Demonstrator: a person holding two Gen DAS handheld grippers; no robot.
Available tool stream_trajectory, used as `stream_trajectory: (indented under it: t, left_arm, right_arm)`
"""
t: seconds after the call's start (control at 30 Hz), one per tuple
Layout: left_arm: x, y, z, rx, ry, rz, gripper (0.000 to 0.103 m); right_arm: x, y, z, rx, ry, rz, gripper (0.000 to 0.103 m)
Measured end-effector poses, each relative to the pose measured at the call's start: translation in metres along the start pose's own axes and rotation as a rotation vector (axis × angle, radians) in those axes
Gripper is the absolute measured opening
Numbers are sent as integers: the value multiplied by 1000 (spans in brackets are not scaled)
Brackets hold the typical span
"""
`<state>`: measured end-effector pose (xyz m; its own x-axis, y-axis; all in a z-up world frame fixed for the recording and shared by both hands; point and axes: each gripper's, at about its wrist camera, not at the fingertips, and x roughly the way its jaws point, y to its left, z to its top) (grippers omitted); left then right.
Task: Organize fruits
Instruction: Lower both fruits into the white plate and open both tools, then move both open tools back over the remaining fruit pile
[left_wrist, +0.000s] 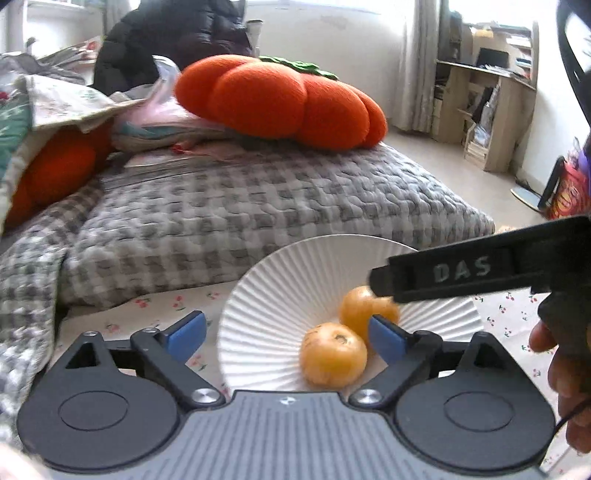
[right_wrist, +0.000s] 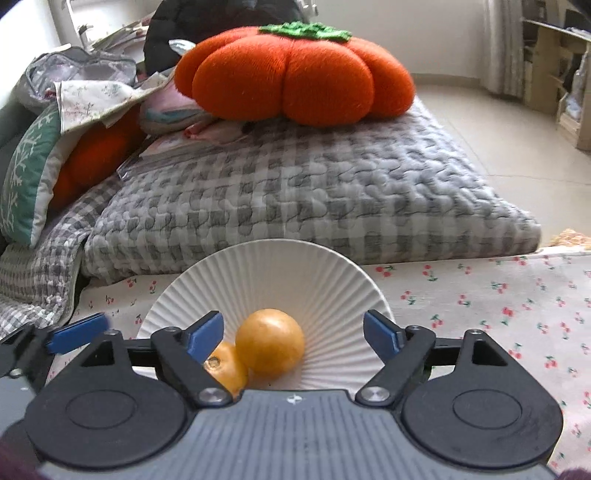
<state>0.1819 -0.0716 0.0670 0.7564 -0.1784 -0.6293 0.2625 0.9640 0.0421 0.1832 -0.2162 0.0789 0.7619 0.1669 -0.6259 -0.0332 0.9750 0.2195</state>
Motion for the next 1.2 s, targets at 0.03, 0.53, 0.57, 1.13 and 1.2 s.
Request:
stream_trajectory:
  t: [0.03, 0.53, 0.57, 1.13, 1.2]
  left_arm:
    - [-7, 2, -1, -4, 0, 2, 87]
    - [-120, 41, -34, -154, -25, 59, 90]
    - [-127, 43, -38, -151, -26, 71, 90]
    - [-162, 79, -93, -294, 51, 58, 94]
    - [-162, 78, -93, -307, 54, 37, 94]
  right_arm:
    - [-6, 2, 0, -3, -12, 11, 85]
    - [-121, 66, -44, -286, -187, 10, 103]
    - [-128, 69, -49, -308, -201, 5, 103]
    - [-177, 85, -104, -410, -270, 49, 102]
    - [-176, 82, -102, -382, -253, 86, 102]
